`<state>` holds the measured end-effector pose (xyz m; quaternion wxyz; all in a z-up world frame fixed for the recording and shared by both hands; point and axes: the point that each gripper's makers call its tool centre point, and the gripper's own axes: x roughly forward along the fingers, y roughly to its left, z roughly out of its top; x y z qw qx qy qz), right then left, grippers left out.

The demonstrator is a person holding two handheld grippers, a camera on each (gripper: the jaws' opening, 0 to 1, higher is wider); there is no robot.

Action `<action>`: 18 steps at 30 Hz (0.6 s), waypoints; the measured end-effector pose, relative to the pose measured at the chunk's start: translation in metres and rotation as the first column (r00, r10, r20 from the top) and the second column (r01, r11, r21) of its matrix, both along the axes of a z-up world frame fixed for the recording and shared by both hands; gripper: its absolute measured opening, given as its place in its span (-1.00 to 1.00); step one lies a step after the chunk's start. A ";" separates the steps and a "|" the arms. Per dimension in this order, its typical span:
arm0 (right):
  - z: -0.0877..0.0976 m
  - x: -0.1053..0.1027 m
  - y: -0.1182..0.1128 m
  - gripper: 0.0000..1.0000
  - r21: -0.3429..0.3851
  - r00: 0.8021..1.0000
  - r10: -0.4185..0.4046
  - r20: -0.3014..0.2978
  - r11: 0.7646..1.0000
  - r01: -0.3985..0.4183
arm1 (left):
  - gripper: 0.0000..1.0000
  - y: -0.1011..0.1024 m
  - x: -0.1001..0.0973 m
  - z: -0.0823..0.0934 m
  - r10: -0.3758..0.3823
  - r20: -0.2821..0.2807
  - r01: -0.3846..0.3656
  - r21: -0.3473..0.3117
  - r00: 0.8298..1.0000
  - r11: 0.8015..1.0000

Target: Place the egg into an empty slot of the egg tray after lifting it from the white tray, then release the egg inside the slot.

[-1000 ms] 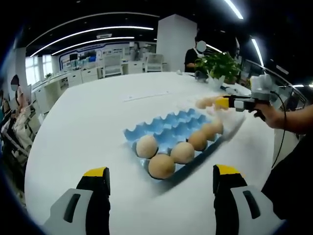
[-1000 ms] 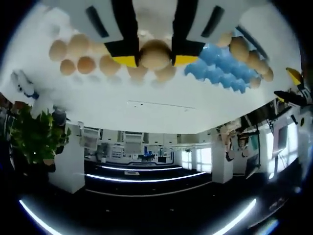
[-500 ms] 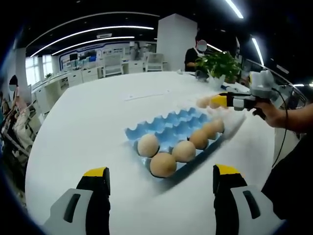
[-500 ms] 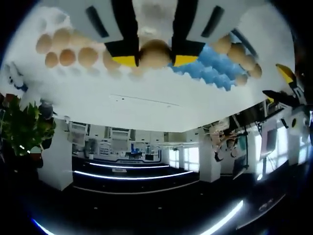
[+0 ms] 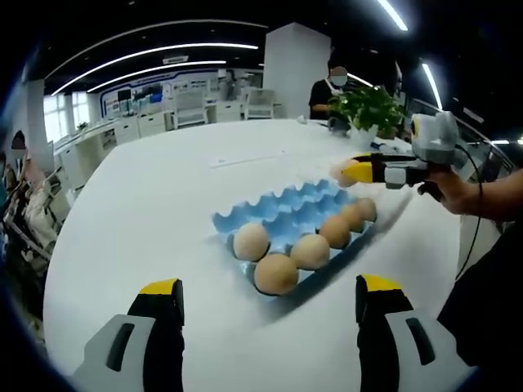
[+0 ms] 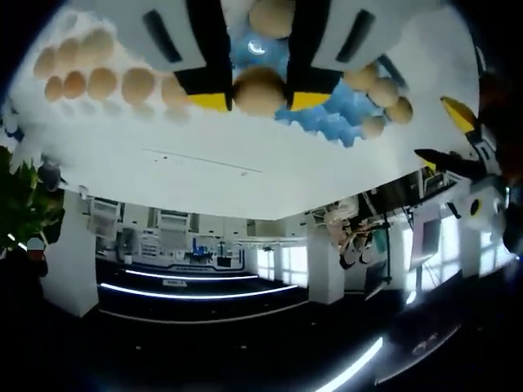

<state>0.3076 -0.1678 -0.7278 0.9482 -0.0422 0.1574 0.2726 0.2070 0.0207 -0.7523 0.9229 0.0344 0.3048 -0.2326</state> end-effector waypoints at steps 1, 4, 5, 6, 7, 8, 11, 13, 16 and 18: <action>0.000 -0.001 0.005 -0.49 -0.001 1.000 0.013 -0.002 1.000 -0.013 | 0.73 0.000 0.000 0.000 0.000 0.001 0.000 -0.001 1.000 1.000; 0.000 -0.001 0.013 -0.49 0.003 0.999 0.032 -0.002 0.999 -0.032 | 0.73 0.000 0.000 0.001 0.001 0.003 -0.001 0.000 1.000 1.000; -0.001 -0.002 0.020 -0.49 0.004 0.999 0.044 -0.006 0.999 -0.044 | 0.73 0.001 0.000 0.001 0.003 0.002 -0.003 -0.001 1.000 1.000; -0.001 -0.002 0.025 -0.49 0.010 0.998 0.057 -0.006 0.998 -0.056 | 0.73 0.001 0.000 0.001 0.003 0.002 -0.003 0.000 1.000 1.000; -0.001 -0.003 0.029 -0.49 0.013 0.998 0.065 -0.009 0.998 -0.064 | 0.73 0.001 0.000 0.001 0.004 0.002 -0.004 0.000 1.000 1.000; -0.002 -0.003 0.032 -0.49 0.013 0.997 0.071 -0.011 0.997 -0.070 | 0.73 0.001 0.000 0.001 0.004 0.002 -0.004 0.000 1.000 1.000; -0.001 -0.006 0.047 -0.49 0.010 0.994 0.111 -0.006 0.994 -0.111 | 0.73 0.001 0.000 0.002 0.005 0.004 -0.005 -0.001 1.000 1.000; -0.001 -0.006 0.057 -0.49 0.008 0.991 0.134 -0.005 0.991 -0.134 | 0.73 0.001 0.000 0.002 0.006 0.003 -0.006 0.000 1.000 1.000; -0.001 -0.007 0.068 -0.49 0.014 0.987 0.159 -0.008 0.987 -0.158 | 0.73 0.000 0.000 0.002 0.004 0.002 -0.004 0.000 1.000 1.000; -0.002 -0.009 0.078 -0.49 0.012 0.984 0.179 -0.009 0.984 -0.179 | 0.73 0.000 0.000 0.002 0.002 0.003 -0.002 0.001 1.000 1.000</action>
